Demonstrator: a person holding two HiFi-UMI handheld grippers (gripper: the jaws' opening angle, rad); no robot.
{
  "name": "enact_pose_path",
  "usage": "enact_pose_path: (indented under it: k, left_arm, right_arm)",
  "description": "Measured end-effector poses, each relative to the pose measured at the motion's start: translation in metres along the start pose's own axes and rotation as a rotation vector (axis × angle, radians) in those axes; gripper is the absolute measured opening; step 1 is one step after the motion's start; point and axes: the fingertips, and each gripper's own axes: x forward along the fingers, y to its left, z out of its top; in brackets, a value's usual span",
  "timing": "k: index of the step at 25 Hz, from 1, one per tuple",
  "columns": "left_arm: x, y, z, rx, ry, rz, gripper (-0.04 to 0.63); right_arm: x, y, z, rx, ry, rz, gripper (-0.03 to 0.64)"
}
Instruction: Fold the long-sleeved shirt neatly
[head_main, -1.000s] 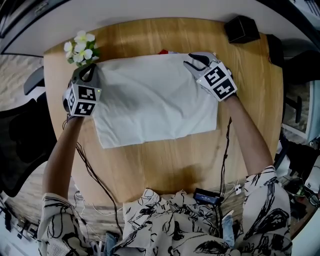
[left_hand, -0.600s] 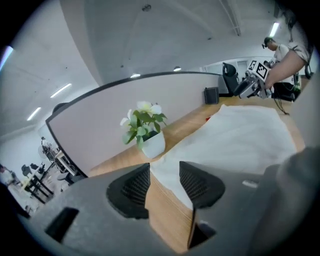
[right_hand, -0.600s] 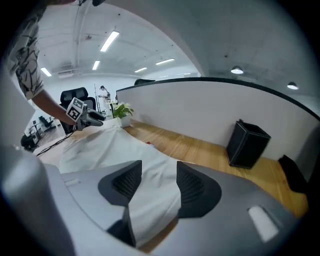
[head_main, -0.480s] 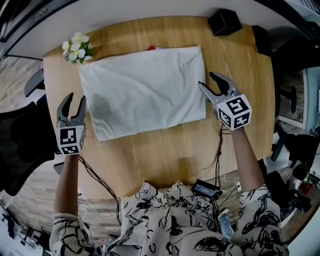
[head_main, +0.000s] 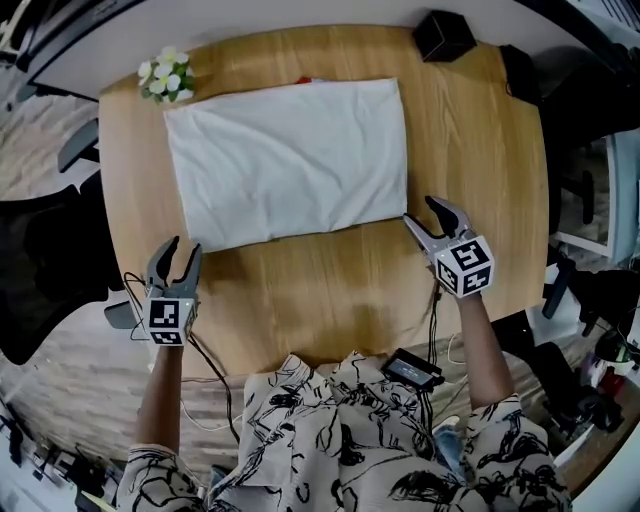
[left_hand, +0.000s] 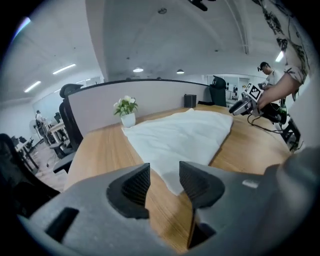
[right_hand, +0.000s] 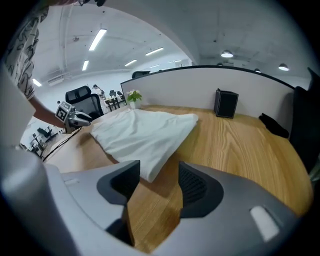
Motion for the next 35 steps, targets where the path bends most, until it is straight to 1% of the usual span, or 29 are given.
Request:
enact_pose_path:
  k: [3,6,7,9,11,15,16,18,19,20,22,25,27,30,33,35]
  left_arm:
    - [-0.001,-0.011,-0.024,-0.063,0.021,-0.003,0.193]
    - [0.004,-0.016,-0.035,-0.115,0.040,-0.005,0.191]
    - [0.006,-0.017,-0.035,-0.117,0.042,-0.006,0.185]
    - [0.009,-0.021,-0.034,-0.098,0.045,-0.008,0.167]
    - [0.011,-0.024,-0.035,-0.085,0.053,-0.013,0.155]
    - [0.013,-0.025,-0.036,-0.086,0.059,-0.011,0.139]
    - [0.014,-0.026,-0.036,-0.083,0.058,-0.011,0.131]
    - [0.016,-0.026,-0.035,-0.076,0.059,-0.012,0.119]
    - [0.016,-0.026,-0.036,-0.074,0.062,-0.011,0.107]
    - [0.016,-0.024,-0.036,-0.074,0.068,-0.008,0.099]
    - [0.013,-0.021,-0.037,-0.081,0.087,0.007,0.050]
    - [0.010,-0.018,-0.040,-0.113,0.118,0.027,0.038]
    - [0.010,-0.016,-0.042,-0.125,0.127,0.039,0.037]
    - [0.010,-0.016,-0.042,-0.105,0.136,0.043,0.038]
    - [0.009,-0.015,-0.043,-0.099,0.137,0.049,0.052]
    - [0.007,-0.013,-0.045,-0.109,0.136,0.063,0.084]
  right_arm:
    - [0.001,0.011,-0.021,-0.013,0.029,0.005,0.255]
    - [0.007,0.019,-0.027,-0.039,0.040,0.013,0.250]
    - [0.010,0.020,-0.027,-0.048,0.048,0.016,0.239]
    - [0.015,0.021,-0.027,-0.067,0.067,0.018,0.223]
    - [0.019,0.021,-0.027,-0.084,0.081,0.018,0.184]
    - [0.029,0.026,-0.032,-0.108,0.140,0.034,0.140]
    - [0.030,0.026,-0.032,-0.120,0.151,0.028,0.113]
    - [0.032,0.025,-0.029,-0.133,0.154,0.011,0.037]
    - [0.033,0.026,-0.027,-0.130,0.151,0.007,0.025]
    - [0.033,0.026,-0.026,-0.128,0.154,0.003,0.023]
    - [0.029,0.023,-0.029,-0.146,0.179,-0.019,0.021]
    - [0.019,0.014,-0.040,-0.186,0.227,-0.056,0.020]
    - [0.018,0.014,-0.045,-0.237,0.264,-0.065,0.020]
    - [0.017,0.016,-0.047,-0.326,0.307,-0.082,0.021]
    - [0.018,0.016,-0.048,-0.326,0.320,-0.074,0.035]
    - [0.016,0.014,-0.050,-0.297,0.318,-0.057,0.056]
